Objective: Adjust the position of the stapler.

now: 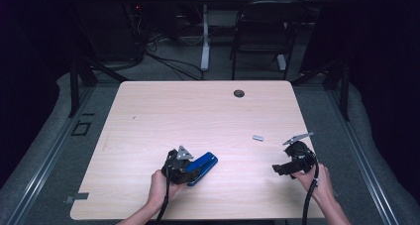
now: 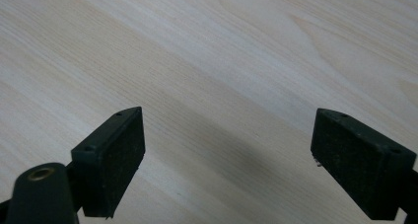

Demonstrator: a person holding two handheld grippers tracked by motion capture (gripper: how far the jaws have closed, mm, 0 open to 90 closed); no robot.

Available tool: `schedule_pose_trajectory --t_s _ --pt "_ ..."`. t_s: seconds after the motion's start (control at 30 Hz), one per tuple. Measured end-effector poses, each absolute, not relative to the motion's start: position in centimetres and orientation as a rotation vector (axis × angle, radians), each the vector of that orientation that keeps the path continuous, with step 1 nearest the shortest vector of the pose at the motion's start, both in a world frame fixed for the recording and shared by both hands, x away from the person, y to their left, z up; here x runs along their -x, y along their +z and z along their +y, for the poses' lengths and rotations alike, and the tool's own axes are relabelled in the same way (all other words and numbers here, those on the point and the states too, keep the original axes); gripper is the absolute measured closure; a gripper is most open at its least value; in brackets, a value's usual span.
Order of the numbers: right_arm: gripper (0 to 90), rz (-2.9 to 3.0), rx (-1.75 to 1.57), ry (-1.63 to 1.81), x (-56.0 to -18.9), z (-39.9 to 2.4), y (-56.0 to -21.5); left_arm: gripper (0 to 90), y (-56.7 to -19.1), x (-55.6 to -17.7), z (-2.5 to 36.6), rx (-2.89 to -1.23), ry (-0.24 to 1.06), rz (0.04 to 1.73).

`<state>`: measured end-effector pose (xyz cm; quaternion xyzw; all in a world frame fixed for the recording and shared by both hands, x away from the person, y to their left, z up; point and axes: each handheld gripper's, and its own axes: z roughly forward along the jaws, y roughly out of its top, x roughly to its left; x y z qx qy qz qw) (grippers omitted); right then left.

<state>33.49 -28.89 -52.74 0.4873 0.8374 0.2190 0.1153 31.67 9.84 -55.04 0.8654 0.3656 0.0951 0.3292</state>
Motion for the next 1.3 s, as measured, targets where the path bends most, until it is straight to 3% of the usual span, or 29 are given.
schedule_pose_trajectory --t_s 0.1,0.3,0.37,0.57,0.67,0.7,0.87,1.3 --pt "12.9 2.463 -1.417 0.628 -33.5 -28.9 -52.7 64.2 -55.2 -31.9 9.9 -2.284 0.204 0.945" --pt "13.2 2.462 -1.409 0.62 -33.4 -28.9 -52.6 39.6 -53.2 -32.1 10.6 -2.21 0.153 0.927" --pt "13.3 2.459 -1.411 0.623 -33.4 -28.9 -52.6 39.8 -52.4 -32.1 11.3 -2.165 0.159 0.927" --pt "13.7 2.464 -1.401 0.617 -33.4 -28.9 -52.5 53.3 -51.5 -32.5 14.3 -2.115 0.208 0.97" --pt "13.9 2.464 -1.404 0.627 -33.4 -28.8 -52.6 66.3 -52.0 -32.8 15.2 -2.141 0.201 1.015" --pt "14.0 2.463 -1.409 0.629 -33.4 -28.8 -52.6 74.9 -52.3 -33.0 15.5 -2.16 0.193 1.029" --pt "14.2 2.463 -1.402 0.623 -33.4 -28.8 -52.6 87.1 -53.2 -33.4 15.4 -2.231 0.142 1.035" --pt "14.4 2.461 -1.405 0.625 -33.4 -28.8 -52.5 90.0 -53.6 -32.8 14.0 -2.3 0.048 0.993"
